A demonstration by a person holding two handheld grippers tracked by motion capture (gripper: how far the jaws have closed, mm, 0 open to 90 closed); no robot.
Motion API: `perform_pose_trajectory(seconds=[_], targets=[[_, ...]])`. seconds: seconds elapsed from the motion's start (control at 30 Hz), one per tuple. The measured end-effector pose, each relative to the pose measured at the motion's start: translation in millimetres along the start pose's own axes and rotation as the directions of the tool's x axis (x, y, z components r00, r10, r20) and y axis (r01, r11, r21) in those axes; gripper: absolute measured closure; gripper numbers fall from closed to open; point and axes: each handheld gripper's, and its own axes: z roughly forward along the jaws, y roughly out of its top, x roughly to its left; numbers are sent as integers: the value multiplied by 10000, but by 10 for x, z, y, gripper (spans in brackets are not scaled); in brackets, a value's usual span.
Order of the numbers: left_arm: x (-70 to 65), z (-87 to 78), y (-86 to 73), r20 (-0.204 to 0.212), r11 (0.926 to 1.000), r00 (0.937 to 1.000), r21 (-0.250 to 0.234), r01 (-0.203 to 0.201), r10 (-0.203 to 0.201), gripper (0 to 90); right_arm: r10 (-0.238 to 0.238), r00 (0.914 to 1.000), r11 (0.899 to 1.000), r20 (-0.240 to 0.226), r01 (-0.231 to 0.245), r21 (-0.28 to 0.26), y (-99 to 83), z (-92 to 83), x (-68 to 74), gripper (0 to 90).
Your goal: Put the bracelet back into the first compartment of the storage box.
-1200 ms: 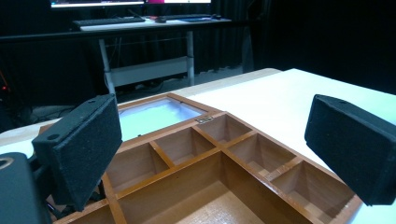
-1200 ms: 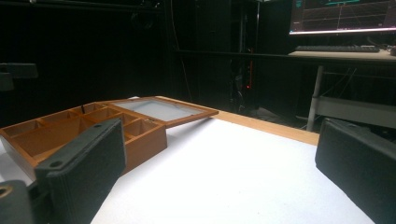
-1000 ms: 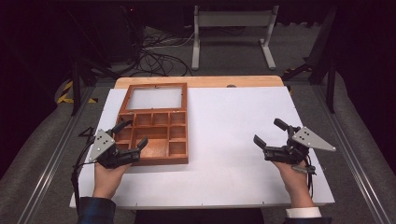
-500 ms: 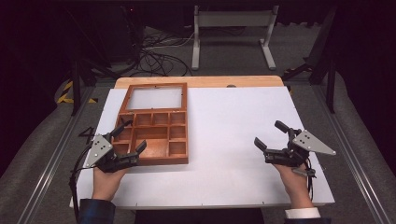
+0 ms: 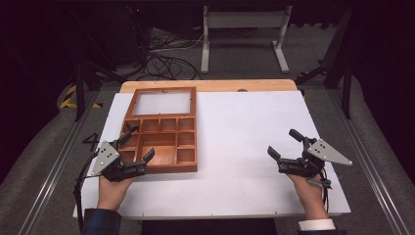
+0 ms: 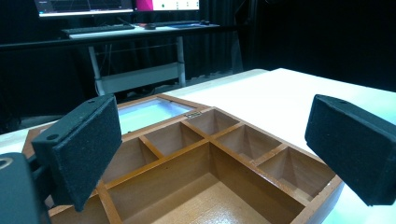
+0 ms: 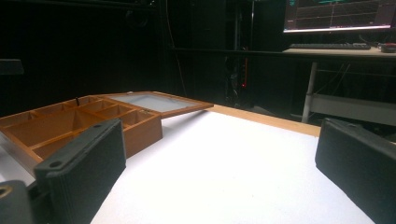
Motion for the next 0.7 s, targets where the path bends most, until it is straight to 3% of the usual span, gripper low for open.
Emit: perform_pose_trajectory(seconds=[0.5,0.7], targets=[[32,-7,-16,-64,10000,10000,57,14,-14,44,33,10000,10000,24,-33,84,-14,13,-6,24],[53,-7,-39,-81,9998,9999,155,107,-105,45,101,9996,9993,267,-111,368,-47,25,-44,25]])
